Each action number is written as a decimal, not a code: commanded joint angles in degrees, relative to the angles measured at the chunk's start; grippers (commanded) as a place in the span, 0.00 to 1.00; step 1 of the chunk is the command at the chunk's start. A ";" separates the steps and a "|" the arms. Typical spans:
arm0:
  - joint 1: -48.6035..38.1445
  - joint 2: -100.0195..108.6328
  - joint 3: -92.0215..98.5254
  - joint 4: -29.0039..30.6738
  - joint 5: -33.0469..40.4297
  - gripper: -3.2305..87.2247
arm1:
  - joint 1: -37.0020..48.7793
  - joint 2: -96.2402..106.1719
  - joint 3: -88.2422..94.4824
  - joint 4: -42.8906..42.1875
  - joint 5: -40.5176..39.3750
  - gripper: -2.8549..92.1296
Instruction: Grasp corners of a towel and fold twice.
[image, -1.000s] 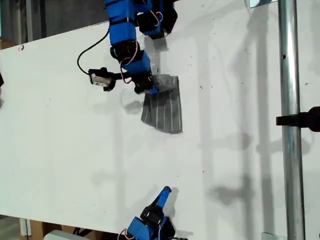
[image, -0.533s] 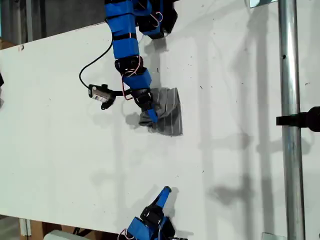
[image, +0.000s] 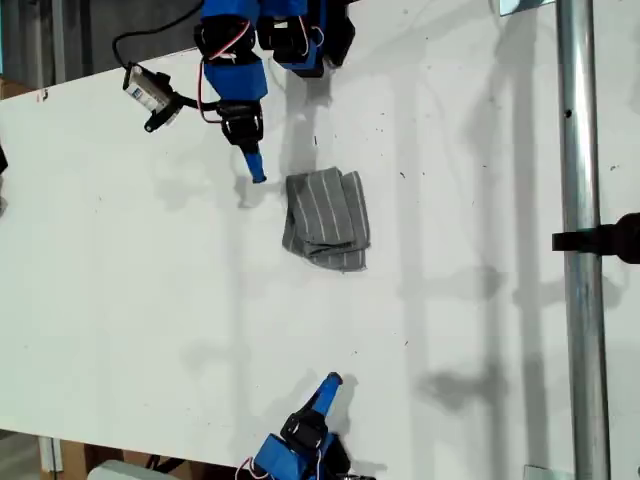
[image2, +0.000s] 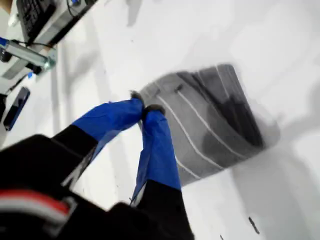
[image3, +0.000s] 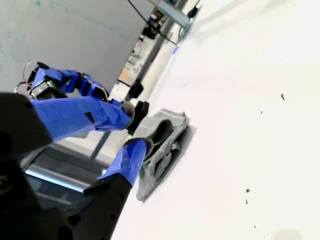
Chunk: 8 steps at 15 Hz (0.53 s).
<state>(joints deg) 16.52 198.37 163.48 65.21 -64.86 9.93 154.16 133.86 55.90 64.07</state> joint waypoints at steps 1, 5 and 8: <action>-1.23 0.44 1.14 -1.67 0.26 0.12 | -2.20 27.16 13.80 10.46 7.03 0.03; -2.20 0.44 13.10 -12.30 -0.09 0.17 | -5.19 34.01 25.75 21.45 10.46 0.03; -2.72 0.44 15.12 -1.67 -11.51 0.17 | -5.45 34.10 31.55 26.02 12.66 0.05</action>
<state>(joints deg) 14.24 198.90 177.98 58.62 -71.28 5.01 187.21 165.59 79.37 75.94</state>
